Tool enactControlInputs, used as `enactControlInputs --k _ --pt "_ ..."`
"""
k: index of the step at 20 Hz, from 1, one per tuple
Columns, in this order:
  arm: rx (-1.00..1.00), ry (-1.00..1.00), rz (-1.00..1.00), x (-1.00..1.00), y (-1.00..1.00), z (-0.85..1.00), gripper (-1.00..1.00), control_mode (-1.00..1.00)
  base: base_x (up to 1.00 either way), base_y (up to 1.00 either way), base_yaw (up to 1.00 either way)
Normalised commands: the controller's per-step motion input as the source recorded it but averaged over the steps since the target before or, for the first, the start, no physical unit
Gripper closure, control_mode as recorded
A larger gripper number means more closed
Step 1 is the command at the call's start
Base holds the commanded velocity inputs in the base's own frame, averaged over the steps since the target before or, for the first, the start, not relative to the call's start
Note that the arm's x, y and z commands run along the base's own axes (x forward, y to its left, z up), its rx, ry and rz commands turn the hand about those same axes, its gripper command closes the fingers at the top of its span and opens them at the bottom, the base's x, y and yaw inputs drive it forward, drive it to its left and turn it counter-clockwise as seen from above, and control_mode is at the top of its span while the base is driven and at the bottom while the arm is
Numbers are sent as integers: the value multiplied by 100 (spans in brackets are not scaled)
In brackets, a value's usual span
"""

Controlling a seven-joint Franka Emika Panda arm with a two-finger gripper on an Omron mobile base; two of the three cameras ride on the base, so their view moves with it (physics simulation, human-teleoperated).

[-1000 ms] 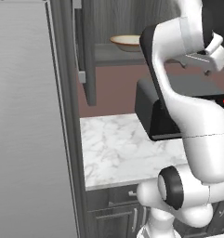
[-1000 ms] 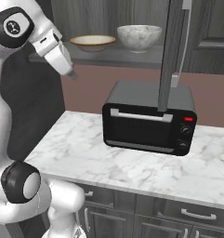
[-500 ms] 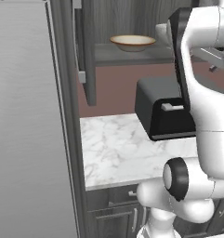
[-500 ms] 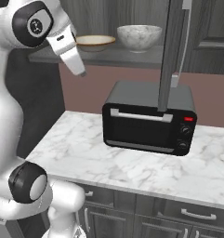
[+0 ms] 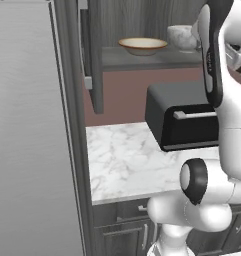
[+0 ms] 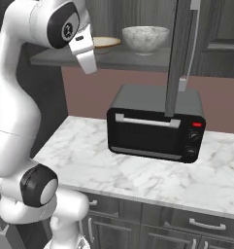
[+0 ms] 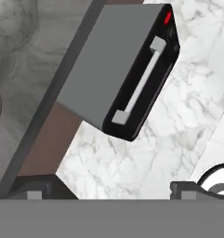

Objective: Move the bowls from the cabinet to the plates on the dining table.

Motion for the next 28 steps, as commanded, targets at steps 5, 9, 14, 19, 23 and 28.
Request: enactControlInputs --k 5,9,14,19,23,28 --pt "16 -11 4 58 23 13 -100 -100 0 0 0" --pt "14 -9 6 60 22 8 -100 -100 0 0 0" --pt "8 -5 7 47 7 0 -100 -100 0 0 0" --pt "2 -2 8 47 1 -4 -100 -100 0 0 0" --pt "1 0 6 57 0 -4 -100 -100 0 0 0" --pt "0 0 6 56 0 -8 -100 -100 0 0 0"
